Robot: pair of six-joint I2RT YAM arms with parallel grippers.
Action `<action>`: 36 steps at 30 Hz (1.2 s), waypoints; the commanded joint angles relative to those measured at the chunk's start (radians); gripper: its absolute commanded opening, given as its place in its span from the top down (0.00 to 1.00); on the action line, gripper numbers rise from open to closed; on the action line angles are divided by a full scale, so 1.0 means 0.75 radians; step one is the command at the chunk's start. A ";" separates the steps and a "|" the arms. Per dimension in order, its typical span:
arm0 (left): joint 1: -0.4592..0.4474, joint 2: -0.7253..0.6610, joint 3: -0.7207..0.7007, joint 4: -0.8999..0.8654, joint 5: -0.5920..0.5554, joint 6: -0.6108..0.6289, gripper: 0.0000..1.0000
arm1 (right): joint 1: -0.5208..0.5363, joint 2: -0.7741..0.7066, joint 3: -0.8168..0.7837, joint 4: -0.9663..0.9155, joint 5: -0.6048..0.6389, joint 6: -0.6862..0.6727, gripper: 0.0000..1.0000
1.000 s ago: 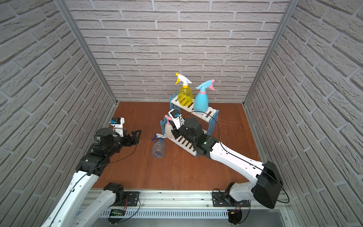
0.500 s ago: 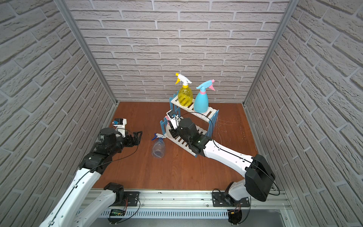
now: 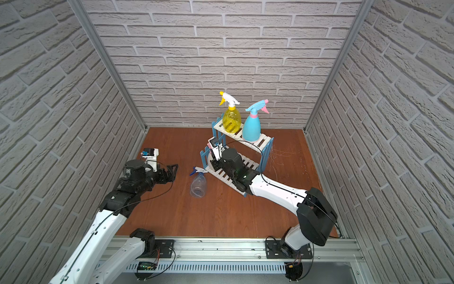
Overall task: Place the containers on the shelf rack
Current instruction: 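Place the container on the shelf.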
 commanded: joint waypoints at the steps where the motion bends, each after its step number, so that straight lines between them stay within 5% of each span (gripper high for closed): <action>1: 0.007 0.009 -0.016 0.071 -0.006 0.015 0.02 | -0.015 0.040 -0.012 0.179 0.042 0.057 0.96; 23: 0.008 0.046 -0.016 0.068 -0.013 0.030 0.02 | -0.069 0.188 0.034 0.181 0.064 0.129 0.96; 27: 0.007 0.042 -0.022 0.064 -0.009 0.031 0.02 | -0.073 0.186 0.038 0.157 0.067 0.135 0.87; 36: 0.007 0.030 -0.026 0.060 -0.017 0.033 0.02 | -0.074 0.179 0.068 0.092 0.054 0.141 0.47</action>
